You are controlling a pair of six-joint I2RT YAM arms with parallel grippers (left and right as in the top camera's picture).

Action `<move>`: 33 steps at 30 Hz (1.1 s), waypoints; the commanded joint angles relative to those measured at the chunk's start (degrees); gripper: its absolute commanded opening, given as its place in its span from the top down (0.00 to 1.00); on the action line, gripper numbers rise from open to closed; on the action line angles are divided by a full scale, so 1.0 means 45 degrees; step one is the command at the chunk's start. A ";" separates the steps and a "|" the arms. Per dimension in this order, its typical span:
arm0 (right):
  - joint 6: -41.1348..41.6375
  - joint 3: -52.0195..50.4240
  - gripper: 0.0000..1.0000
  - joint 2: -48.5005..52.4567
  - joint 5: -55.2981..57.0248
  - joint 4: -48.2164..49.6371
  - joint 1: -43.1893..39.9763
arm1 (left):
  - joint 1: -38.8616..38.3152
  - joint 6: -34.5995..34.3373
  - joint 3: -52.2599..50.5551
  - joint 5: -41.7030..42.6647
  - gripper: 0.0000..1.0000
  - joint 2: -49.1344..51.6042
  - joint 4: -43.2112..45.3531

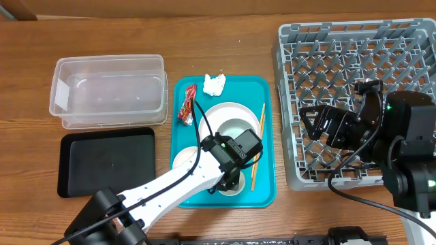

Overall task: Sort waste into correct bins and load items into the dishwasher
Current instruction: 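Lift the white cup with the left gripper toward the right gripper, then grasp the white cup with the right gripper from the left gripper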

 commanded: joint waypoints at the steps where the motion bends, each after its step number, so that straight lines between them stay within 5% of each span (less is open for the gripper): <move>1: 0.0058 0.0330 0.00 -0.0024 0.0078 0.0029 -0.0034 | -0.0058 0.0097 0.0034 0.0335 0.96 -0.0121 -0.0005; 9: 0.0058 0.0330 0.00 -0.0024 0.0083 0.0029 -0.0034 | 0.0544 0.0160 0.1375 0.0423 0.96 -0.2152 -0.1433; 14: 0.0058 0.0330 0.00 -0.0024 0.0073 0.0068 -0.0034 | 0.2754 0.0957 0.1943 0.1122 0.96 -0.4221 -0.2225; 19: -0.0049 0.0330 0.00 -0.0024 -0.1355 0.0534 -0.0034 | 0.6528 0.2919 0.1972 0.6067 0.96 -0.6071 -0.0505; 23: -0.1302 0.0330 0.00 -0.0024 -0.4857 0.1501 -0.0034 | 0.8922 0.3857 0.1972 1.0822 0.96 -0.6426 0.0801; 27: -0.1831 0.0330 0.00 -0.0019 -0.8393 0.2861 -0.0019 | 0.9787 0.4201 0.1972 1.4702 0.96 -0.6164 0.2390; 33: -0.1637 0.0330 0.00 -0.0019 -1.1171 0.4736 0.0549 | 0.9617 0.4192 0.1972 1.7102 0.96 -0.5595 0.4313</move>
